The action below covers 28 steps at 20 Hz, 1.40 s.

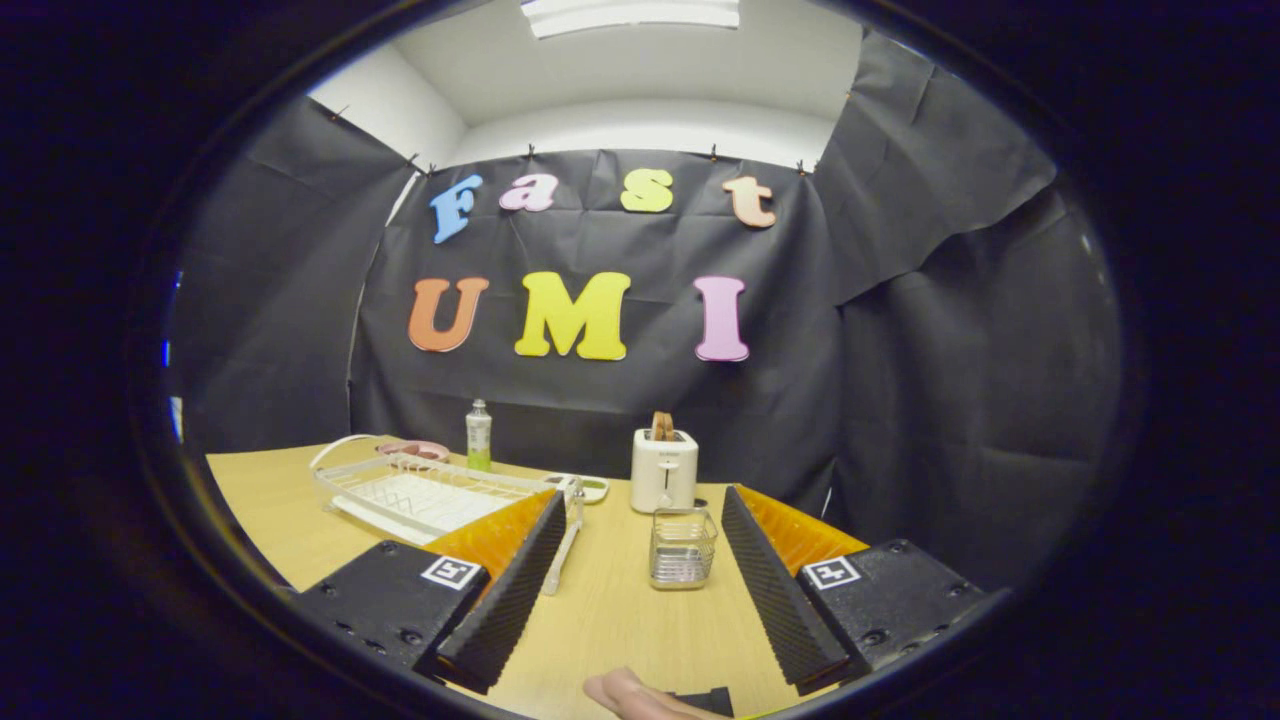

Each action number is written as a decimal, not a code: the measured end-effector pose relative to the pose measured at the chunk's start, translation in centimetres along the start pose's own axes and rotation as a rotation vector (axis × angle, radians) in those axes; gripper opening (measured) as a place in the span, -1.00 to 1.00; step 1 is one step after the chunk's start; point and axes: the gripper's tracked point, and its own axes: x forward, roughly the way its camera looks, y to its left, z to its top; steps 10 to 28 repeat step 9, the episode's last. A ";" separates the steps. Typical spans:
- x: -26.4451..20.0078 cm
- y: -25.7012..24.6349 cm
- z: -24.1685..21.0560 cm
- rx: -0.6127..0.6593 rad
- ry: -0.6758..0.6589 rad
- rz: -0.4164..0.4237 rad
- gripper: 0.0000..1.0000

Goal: Take the plate from the dish rack, then take the spoon from the basket and place it into the plate.

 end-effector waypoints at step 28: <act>-3.8 1.5 1.1 0.062 0.070 0.009 1.00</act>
